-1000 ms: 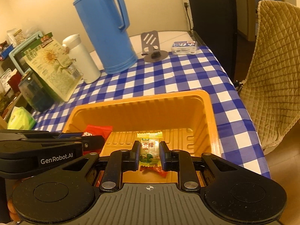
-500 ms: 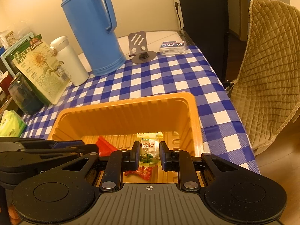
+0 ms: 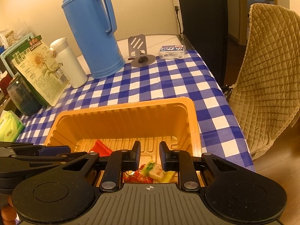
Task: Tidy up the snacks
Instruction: 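Open both grippers to drop the packets into the orange tray, then lift both open grippers away from the tray toward the loose snacks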
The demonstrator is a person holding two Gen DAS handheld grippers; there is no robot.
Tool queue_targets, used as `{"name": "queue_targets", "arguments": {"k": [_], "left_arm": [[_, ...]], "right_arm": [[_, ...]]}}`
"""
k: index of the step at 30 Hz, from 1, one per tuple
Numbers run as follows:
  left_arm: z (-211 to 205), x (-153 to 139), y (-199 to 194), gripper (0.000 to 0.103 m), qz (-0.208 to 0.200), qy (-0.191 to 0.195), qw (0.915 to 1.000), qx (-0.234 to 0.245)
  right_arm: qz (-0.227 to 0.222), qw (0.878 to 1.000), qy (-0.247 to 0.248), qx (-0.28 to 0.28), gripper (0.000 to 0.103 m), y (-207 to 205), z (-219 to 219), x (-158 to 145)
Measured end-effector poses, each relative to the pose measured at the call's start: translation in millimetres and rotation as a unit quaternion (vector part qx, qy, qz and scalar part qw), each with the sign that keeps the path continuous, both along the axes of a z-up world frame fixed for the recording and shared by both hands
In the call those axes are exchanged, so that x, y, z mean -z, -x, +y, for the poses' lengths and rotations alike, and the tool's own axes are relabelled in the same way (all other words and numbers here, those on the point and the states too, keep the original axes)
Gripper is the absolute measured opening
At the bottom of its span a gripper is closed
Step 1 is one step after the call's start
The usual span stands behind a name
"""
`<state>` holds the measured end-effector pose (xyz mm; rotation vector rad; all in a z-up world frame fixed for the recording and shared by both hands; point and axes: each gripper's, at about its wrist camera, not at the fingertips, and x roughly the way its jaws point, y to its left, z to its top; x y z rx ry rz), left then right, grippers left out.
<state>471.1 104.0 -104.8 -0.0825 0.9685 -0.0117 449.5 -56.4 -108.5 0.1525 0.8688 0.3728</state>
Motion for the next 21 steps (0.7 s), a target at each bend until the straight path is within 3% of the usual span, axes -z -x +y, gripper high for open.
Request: {"name": "queue_targets", "arguments": {"k": [3, 6, 10, 12, 14, 16, 21], "left_arm": [[1.1, -4.0, 4.9, 0.045, -0.004, 0.000, 1.0000, 0.002], [2.5, -9.8, 11.4, 0.051, -0.013, 0.004, 0.9999, 0.002], [4.6, -20.4, 23.8, 0.062, -0.022, 0.009, 0.9997, 0.004], [4.8, -27.2, 31.9, 0.063, -0.030, 0.013, 0.9995, 0.005], [4.3, -34.4, 42.1, 0.069, -0.039, 0.014, 0.9991, 0.004], [2.6, -41.2, 53.5, 0.074, -0.049, 0.011, 0.9987, 0.003], [-2.2, -55.7, 85.1, 0.081, -0.065, 0.006, 0.9978, 0.006]], "right_arm": [[-0.002, 1.000, -0.002, -0.006, 0.029, 5.1, -0.3, -3.5], [-0.011, 1.000, -0.011, -0.005, 0.051, 13.8, -3.3, -7.6], [-0.012, 1.000, -0.027, -0.002, 0.055, 24.9, -10.9, -13.9], [-0.016, 0.999, -0.032, -0.001, 0.057, 31.9, -15.3, -18.2], [-0.019, 0.999, -0.039, 0.001, 0.062, 39.9, -20.1, -23.0], [-0.022, 0.999, -0.046, 0.004, 0.073, 49.3, -25.2, -28.3], [-0.024, 0.998, -0.058, 0.008, 0.079, 74.3, -36.5, -39.0]]}}
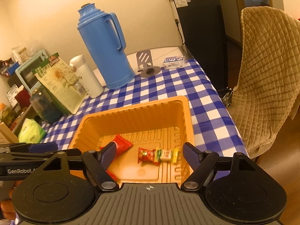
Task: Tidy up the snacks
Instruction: 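Lift both open grippers away from the tray toward the loose snacks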
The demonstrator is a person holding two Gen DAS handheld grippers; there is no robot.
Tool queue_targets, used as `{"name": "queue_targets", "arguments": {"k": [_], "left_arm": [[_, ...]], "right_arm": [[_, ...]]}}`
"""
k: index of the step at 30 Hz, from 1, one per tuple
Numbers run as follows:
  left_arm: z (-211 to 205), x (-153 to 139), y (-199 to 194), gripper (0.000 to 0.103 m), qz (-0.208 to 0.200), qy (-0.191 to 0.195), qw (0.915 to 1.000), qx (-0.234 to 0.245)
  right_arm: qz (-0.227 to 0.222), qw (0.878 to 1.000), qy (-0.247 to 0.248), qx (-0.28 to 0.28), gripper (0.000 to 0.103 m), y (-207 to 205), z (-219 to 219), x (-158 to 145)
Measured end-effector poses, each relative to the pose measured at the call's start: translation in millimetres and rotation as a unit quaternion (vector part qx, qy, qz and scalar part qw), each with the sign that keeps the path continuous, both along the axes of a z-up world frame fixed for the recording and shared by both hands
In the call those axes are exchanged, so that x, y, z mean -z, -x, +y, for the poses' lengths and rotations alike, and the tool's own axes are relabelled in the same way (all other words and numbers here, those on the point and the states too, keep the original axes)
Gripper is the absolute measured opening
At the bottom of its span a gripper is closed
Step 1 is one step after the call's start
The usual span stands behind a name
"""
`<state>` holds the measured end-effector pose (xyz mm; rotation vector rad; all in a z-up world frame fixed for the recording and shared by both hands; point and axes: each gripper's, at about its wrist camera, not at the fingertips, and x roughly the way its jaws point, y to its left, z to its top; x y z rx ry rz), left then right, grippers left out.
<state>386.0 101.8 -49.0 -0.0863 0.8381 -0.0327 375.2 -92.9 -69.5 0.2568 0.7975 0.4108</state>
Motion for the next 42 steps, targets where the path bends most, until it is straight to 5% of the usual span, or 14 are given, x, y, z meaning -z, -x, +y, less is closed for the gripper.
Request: {"name": "queue_targets", "arguments": {"k": [17, 26, 42], "left_arm": [[-34.1, -22.9, 114.5, 0.088, -0.018, -0.022, 0.9994, -0.018], [-51.5, -22.3, 176.8, 0.088, -0.010, 0.009, 0.9995, -0.029], [-95.2, 12.7, 250.7, 0.088, 0.032, 0.007, 0.9990, -0.031]], "right_arm": [[-0.004, 1.000, -0.010, -0.025, 0.082, 101.3, -35.3, -20.5], [0.007, 0.999, -0.004, -0.041, 0.082, 159.5, -58.4, -17.8], [0.036, 0.996, 0.031, -0.076, 0.082, 228.8, -84.7, 11.0]]}}
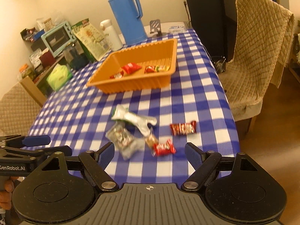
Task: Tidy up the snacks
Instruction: 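Lift both open grippers away from the tray toward the loose snacks, then grasp the small clear-wrapped brown candy with the right gripper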
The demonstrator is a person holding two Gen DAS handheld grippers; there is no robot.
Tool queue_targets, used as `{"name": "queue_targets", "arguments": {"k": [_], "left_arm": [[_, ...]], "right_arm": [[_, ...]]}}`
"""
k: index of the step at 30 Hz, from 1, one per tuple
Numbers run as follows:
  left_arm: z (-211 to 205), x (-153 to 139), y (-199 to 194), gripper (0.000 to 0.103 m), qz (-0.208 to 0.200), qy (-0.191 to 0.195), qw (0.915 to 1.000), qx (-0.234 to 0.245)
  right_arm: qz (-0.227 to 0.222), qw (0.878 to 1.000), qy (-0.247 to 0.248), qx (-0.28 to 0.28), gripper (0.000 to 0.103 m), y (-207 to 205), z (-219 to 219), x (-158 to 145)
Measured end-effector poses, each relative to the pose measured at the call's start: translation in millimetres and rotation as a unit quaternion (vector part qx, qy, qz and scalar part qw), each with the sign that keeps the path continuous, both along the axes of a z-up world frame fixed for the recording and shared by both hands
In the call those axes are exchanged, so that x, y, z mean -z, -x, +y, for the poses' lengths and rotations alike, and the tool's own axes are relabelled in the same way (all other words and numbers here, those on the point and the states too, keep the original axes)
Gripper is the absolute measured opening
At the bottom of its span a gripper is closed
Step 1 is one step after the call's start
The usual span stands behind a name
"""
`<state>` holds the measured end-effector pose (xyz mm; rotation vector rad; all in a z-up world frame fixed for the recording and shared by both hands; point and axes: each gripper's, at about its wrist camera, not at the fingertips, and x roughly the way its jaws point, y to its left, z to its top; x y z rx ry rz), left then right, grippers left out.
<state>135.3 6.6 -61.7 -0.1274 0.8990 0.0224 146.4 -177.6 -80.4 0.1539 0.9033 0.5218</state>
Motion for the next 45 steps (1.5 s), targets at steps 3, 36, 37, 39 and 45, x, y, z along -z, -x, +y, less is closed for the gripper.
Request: {"name": "queue_targets", "arguments": {"k": [3, 36, 37, 39, 45], "left_arm": [[-7.0, 5.0, 7.2, 0.088, 0.004, -0.003, 1.0000, 0.000], [-25.3, 53.9, -12.6, 0.087, 0.044, -0.011, 0.9988, 0.018], [-25.2, 55.1, -14.5, 0.086, 0.044, -0.012, 0.9988, 0.020], [-25.6, 58.2, -18.0, 0.084, 0.044, -0.012, 0.9987, 0.022], [-31.0, 69.0, -33.1, 0.079, 0.045, -0.017, 0.9982, 0.037]], "right_arm": [[0.001, 1.000, 0.007, -0.005, 0.082, 6.2, -2.6, 4.6], [0.040, 0.998, 0.046, 0.007, 0.082, -2.7, -7.2, 49.5], [0.041, 0.998, 0.047, 0.009, 0.082, -4.0, -7.2, 50.5], [0.043, 0.998, 0.048, 0.013, 0.082, -6.3, -7.7, 52.4], [0.045, 0.997, 0.049, 0.027, 0.082, -13.4, -11.0, 54.8]]}}
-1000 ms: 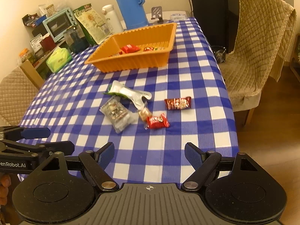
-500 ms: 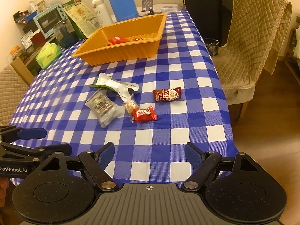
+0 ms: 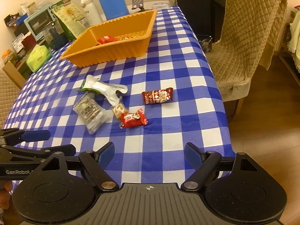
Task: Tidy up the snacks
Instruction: 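Grasp the small clear-wrapped brown candy with the right gripper, then grasp the clear packet of silver-wrapped bars with the left gripper while the right holds the candy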
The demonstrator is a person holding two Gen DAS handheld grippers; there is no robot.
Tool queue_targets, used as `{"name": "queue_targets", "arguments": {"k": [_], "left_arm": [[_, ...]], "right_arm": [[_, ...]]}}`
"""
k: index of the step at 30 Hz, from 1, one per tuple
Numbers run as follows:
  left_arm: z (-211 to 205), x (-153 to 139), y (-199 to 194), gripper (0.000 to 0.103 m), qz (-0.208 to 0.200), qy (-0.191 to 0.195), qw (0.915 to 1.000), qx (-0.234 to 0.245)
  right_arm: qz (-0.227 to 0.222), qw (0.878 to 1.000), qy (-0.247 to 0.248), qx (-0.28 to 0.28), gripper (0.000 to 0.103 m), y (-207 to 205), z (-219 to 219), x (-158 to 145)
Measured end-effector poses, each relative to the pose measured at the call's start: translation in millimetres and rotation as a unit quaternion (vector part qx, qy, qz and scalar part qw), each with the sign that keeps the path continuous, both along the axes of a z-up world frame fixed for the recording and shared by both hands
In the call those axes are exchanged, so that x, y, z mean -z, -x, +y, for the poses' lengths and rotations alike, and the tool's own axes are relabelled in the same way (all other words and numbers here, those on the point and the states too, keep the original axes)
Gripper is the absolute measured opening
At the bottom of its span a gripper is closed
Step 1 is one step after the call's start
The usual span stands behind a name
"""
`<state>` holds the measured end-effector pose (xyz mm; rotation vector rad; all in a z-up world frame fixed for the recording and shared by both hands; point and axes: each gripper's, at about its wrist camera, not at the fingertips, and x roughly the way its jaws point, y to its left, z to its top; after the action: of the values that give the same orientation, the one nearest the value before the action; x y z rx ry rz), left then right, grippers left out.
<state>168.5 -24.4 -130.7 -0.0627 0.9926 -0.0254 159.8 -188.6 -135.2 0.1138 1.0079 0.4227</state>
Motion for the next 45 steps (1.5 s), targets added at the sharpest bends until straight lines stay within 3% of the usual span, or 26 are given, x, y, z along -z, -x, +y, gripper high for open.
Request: {"name": "queue_targets", "arguments": {"k": [17, 29, 30, 34, 45], "left_arm": [[-0.4, 23.4, -43.9, 0.078, 0.000, -0.034, 0.9994, 0.009], [38.9, 25.2, -36.5, 0.078, 0.012, -0.036, 0.9987, -0.033], [44.4, 25.9, -36.2, 0.078, 0.015, -0.038, 0.9984, -0.040], [60.2, 25.3, -35.5, 0.078, 0.014, -0.041, 0.9975, -0.055], [71.4, 20.3, -31.6, 0.078, 0.012, -0.031, 0.9983, -0.048]], "right_arm": [[0.001, 1.000, -0.004, 0.016, 0.082, -17.6, 0.5, 0.4], [-0.074, 0.995, 0.006, -0.074, 0.081, -23.6, 38.7, -9.9], [-0.083, 0.993, 0.010, -0.088, 0.079, -23.8, 44.0, -9.9], [-0.089, 0.985, 0.033, -0.143, 0.055, -29.9, 64.9, -1.6], [-0.111, 0.959, 0.113, -0.236, 0.032, -34.4, 97.1, 26.5]]}}
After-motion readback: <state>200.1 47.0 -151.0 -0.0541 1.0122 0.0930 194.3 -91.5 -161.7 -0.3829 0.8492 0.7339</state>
